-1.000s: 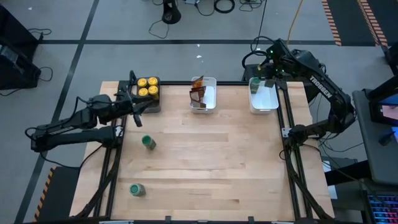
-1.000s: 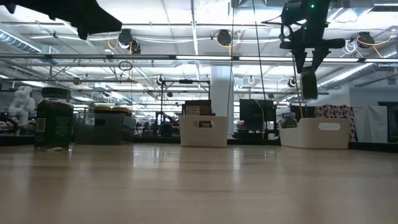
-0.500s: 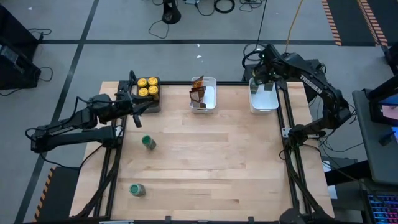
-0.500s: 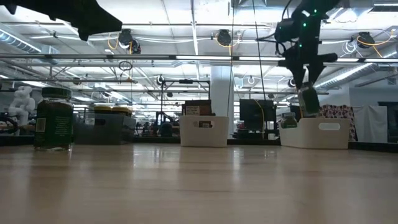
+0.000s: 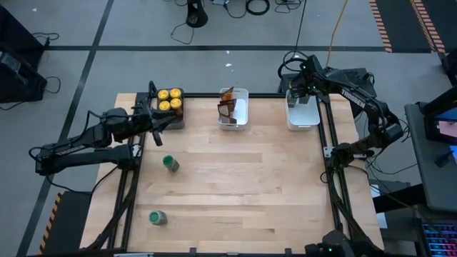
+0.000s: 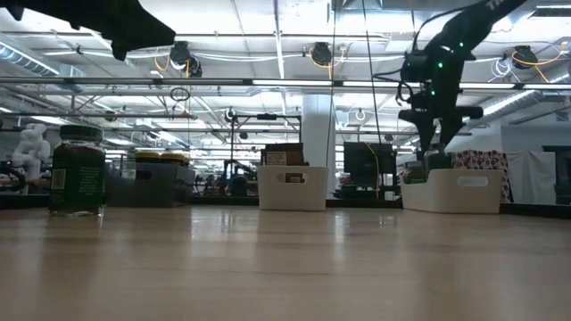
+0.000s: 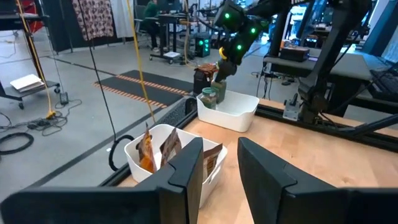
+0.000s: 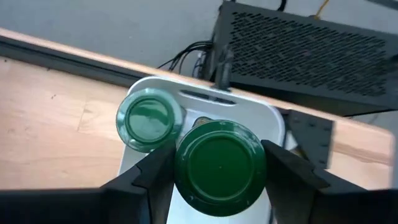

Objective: Sort spices by type
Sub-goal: Put the bottom right green seasoning bottle into the right white bin

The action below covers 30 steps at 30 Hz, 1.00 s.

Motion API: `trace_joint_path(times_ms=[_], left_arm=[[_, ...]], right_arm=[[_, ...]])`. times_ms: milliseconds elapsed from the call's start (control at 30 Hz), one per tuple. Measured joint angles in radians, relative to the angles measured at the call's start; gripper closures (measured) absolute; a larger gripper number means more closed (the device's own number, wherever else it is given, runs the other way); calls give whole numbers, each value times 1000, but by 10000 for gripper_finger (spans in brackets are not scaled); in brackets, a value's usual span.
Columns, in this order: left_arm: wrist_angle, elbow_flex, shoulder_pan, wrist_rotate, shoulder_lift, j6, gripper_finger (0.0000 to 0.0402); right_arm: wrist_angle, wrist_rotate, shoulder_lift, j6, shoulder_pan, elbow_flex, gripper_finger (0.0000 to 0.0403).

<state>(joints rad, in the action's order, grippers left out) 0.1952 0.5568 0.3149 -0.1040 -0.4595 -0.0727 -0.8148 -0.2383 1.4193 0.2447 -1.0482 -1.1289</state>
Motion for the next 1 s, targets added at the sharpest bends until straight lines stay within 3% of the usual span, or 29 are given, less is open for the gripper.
trace_joint_path(times_ms=[433, 600, 1000], left_arm=[[0, 0, 0, -1, 0, -51, 297], [1, 0, 0, -1, 0, -78, 297], [6, 0, 0, -1, 0, -80, 297]], right_arm=[[176, 14, 0, -30, -8, 140, 210], [228, 76, 0, -33, -27, 176, 208], [262, 82, -1, -48, -32, 185, 207]])
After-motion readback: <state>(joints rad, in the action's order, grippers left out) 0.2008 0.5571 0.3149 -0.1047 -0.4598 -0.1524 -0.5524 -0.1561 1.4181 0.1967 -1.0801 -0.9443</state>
